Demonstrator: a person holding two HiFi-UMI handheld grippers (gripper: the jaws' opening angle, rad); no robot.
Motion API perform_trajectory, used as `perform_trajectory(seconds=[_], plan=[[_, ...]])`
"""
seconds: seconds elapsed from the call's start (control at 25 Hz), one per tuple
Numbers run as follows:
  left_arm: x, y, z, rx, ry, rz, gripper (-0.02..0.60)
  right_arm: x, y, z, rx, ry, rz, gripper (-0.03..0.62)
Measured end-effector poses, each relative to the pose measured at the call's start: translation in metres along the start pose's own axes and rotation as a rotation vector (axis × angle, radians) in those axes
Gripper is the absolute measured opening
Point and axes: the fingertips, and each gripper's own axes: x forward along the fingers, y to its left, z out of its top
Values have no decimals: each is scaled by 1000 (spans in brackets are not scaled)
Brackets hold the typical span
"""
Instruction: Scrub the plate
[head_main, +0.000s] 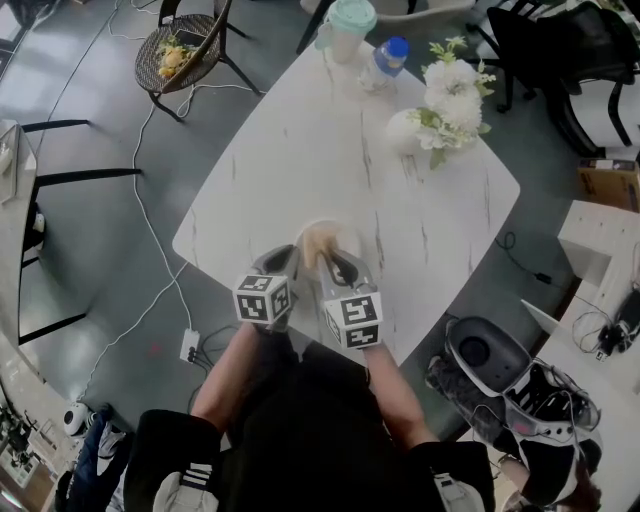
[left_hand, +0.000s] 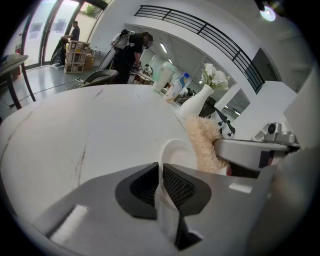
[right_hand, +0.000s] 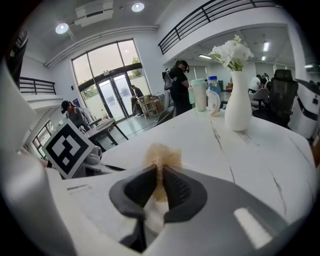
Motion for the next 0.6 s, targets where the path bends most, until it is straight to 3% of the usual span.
perform_trajectory(seconds=[0.6], plan=[[-1,1,1,-5,-3,5,35,25,7,-39,12,97,11,41]])
